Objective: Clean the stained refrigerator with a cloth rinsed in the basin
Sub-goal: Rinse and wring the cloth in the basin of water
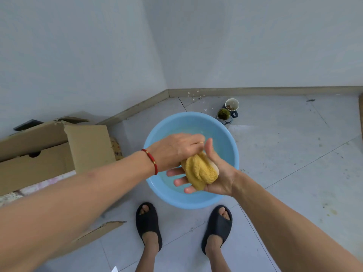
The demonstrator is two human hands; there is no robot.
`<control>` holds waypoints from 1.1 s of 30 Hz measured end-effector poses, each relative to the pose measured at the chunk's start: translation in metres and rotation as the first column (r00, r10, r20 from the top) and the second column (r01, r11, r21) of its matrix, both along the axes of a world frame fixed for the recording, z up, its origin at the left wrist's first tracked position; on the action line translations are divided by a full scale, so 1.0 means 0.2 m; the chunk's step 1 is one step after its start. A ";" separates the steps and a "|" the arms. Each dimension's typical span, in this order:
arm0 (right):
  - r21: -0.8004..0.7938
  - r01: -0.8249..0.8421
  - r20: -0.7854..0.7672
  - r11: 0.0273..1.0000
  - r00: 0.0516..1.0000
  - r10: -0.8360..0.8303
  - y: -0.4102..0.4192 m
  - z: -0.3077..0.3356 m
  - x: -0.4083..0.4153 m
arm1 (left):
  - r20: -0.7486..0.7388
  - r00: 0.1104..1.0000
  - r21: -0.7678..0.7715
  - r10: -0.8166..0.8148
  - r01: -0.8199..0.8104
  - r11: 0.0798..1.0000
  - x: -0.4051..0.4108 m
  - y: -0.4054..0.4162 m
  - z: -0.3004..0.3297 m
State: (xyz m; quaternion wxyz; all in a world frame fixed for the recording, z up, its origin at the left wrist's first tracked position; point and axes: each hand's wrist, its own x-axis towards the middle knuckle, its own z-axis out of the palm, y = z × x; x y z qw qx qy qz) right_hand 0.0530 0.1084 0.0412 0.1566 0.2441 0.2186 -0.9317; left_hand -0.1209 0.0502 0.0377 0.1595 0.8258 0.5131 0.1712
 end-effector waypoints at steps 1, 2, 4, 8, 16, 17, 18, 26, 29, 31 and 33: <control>0.112 -0.062 0.015 0.992 0.998 0.061 0.02 0.01 0.00 | -0.049 0.999 -0.048 -0.018 0.015 0.999 -0.02 -0.01 -0.02; 0.252 -0.131 0.065 0.959 0.991 0.119 0.04 0.03 -0.01 | -0.120 0.992 -0.090 -0.024 0.013 0.996 -0.03 -0.01 -0.03; 0.577 -0.292 0.227 0.763 0.954 0.194 0.05 0.02 -0.05 | -0.350 0.937 -0.225 -0.008 -0.075 0.972 -0.03 0.00 -0.01; 0.829 -0.549 0.528 0.107 0.831 0.174 0.04 -0.02 -0.14 | -0.553 0.831 -0.447 0.068 -0.365 0.817 0.06 0.06 0.04; 0.770 -0.335 0.478 -0.543 0.867 0.143 -0.01 -0.15 -0.09 | -0.246 0.871 -0.961 0.426 -0.275 0.008 0.08 0.11 -0.02; 0.740 -0.263 0.435 -0.619 0.889 0.143 -0.01 -0.15 -0.08 | -0.192 0.858 -0.981 0.477 -0.179 -0.073 0.07 0.12 0.00; 0.725 -0.193 0.372 -0.661 0.917 0.141 -0.01 -0.15 -0.07 | -0.150 0.848 -0.986 0.508 -0.092 -0.138 0.05 0.13 0.02; 0.619 0.004 0.339 0.786 0.901 -0.272 0.03 0.03 0.05 | -0.289 0.940 -0.800 0.183 -0.342 0.494 0.07 0.08 0.02; 0.264 0.232 0.438 0.936 0.836 -0.331 0.00 0.01 0.08 | -0.177 0.974 -0.444 0.142 -0.207 0.872 0.05 0.00 0.00; -0.011 0.237 0.348 0.971 0.912 -0.219 -0.08 -0.02 0.07 | -0.042 0.989 -0.225 0.144 -0.150 0.963 0.05 -0.03 0.01; -0.190 0.197 0.153 0.962 0.974 -0.169 -0.13 -0.02 0.07 | 0.013 0.992 -0.101 0.127 -0.125 0.987 0.05 -0.04 0.01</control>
